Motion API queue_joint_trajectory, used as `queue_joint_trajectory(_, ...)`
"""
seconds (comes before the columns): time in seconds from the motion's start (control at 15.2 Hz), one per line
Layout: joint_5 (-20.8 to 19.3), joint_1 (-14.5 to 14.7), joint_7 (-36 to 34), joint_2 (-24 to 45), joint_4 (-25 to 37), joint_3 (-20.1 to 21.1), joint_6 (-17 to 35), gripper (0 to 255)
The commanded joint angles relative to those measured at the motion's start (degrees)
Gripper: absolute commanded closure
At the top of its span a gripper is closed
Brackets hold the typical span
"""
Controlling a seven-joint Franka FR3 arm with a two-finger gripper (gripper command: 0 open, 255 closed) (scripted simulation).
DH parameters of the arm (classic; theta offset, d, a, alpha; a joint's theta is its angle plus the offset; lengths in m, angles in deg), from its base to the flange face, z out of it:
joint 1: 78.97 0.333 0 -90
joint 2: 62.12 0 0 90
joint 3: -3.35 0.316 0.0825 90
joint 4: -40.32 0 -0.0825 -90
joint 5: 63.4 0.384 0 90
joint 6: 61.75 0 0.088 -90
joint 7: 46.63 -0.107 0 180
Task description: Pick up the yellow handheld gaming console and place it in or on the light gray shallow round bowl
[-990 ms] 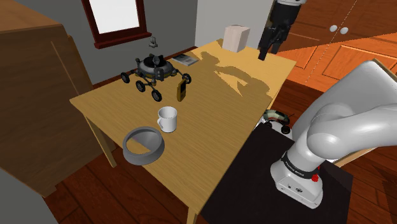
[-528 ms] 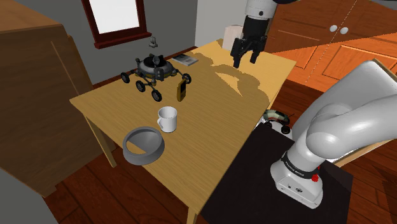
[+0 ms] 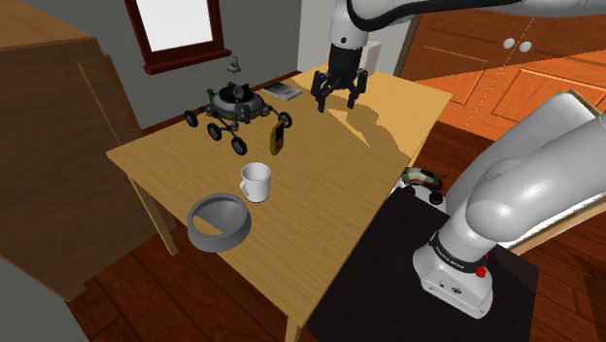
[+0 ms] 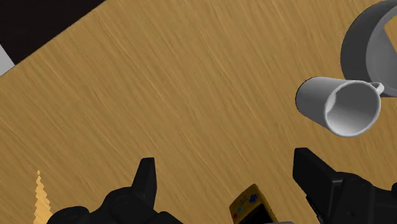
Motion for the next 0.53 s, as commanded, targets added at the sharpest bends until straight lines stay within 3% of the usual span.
queue_joint_trajectory(0.0,0.2,-0.3,-3.5,4.1,1.5,0.9,2.5,0)
queue_joint_trajectory(0.46,-0.4,-1.1,-14.5,19.3,10.4,2.5,8.3,0)
